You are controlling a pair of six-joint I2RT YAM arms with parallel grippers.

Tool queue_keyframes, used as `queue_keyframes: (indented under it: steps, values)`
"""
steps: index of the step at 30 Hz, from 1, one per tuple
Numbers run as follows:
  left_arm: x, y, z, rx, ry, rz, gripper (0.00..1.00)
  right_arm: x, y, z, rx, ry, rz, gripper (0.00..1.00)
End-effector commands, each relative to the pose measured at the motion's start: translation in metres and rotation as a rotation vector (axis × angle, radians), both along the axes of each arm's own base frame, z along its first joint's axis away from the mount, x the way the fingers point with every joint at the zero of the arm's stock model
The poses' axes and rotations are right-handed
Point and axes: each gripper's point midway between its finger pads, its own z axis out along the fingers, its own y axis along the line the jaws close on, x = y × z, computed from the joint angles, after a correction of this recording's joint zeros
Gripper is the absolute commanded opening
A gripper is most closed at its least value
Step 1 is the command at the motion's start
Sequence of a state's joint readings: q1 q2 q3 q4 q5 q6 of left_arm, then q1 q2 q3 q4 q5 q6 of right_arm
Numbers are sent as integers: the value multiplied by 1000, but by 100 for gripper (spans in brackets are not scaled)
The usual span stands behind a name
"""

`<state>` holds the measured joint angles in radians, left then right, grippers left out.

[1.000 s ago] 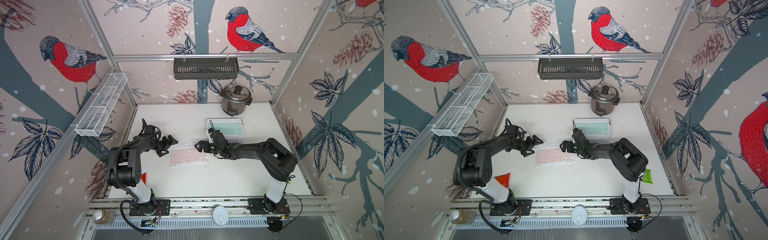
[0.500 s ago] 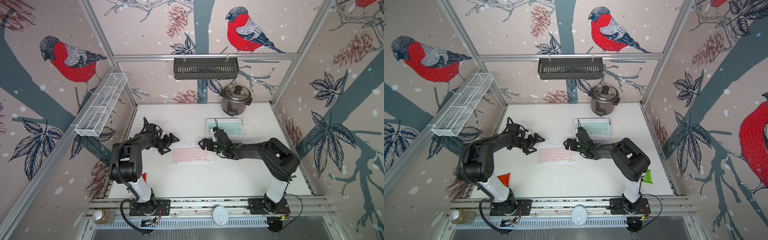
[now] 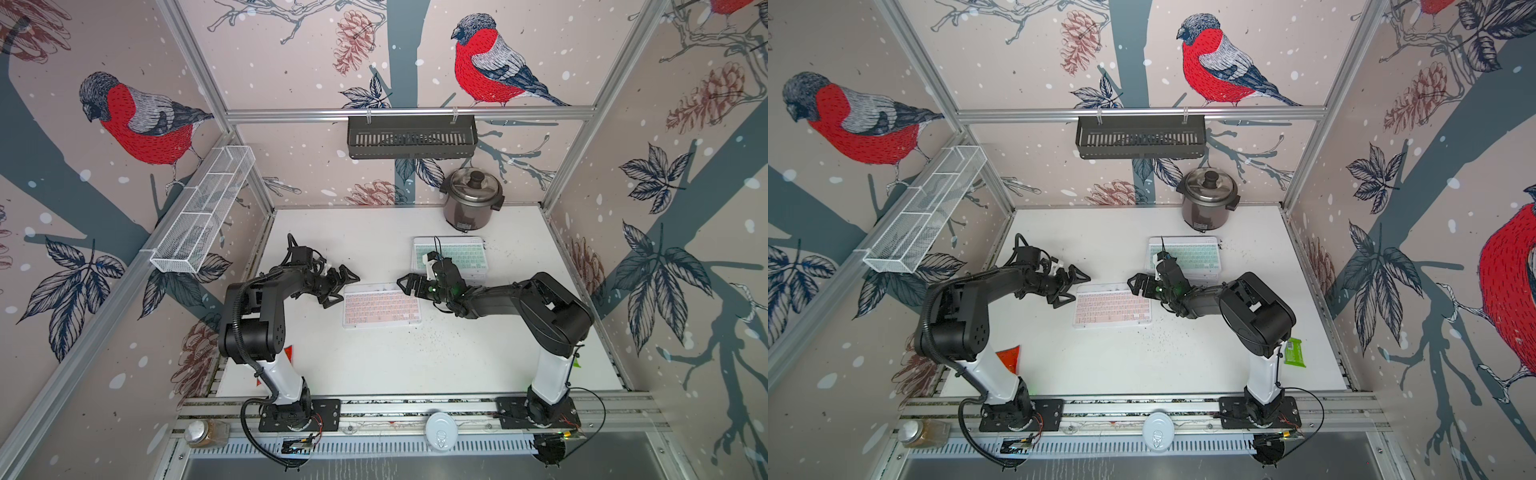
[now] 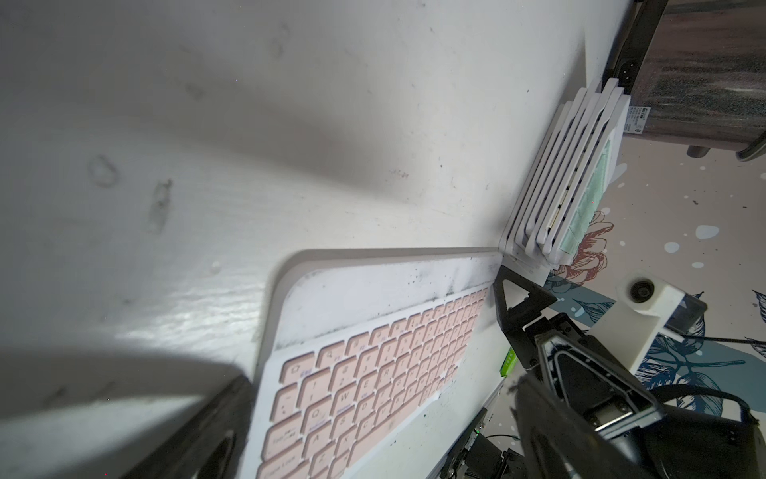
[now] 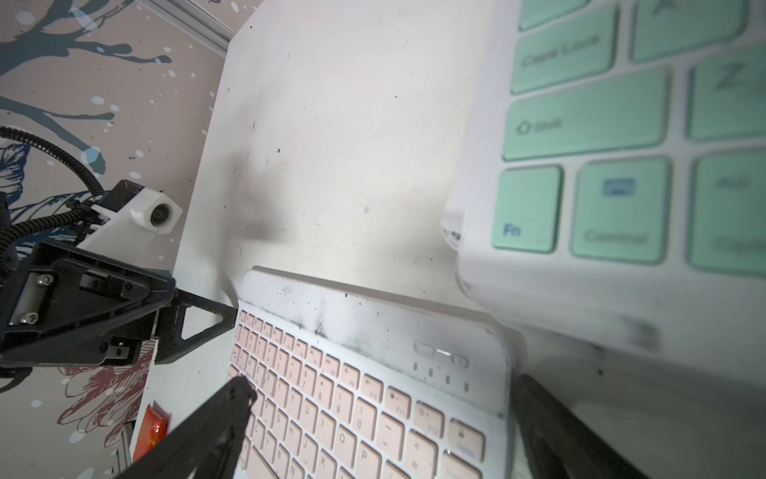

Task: Stack the numeric keypads
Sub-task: Pick up the numeric keypad from the center of the board.

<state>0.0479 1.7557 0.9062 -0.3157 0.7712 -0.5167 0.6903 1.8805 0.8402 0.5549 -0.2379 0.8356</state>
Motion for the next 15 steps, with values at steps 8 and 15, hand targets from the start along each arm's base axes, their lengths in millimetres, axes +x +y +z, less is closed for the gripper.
queue_keyframes:
  steps: [8, 15]
  values:
    - [-21, 20, -38, 163, 124, 23, 99, -12, 9, 13, 127, -2, 52, 100]
    - [-23, 21, -41, 167, 129, 19, 99, -12, 6, 9, 129, -9, 44, 100]
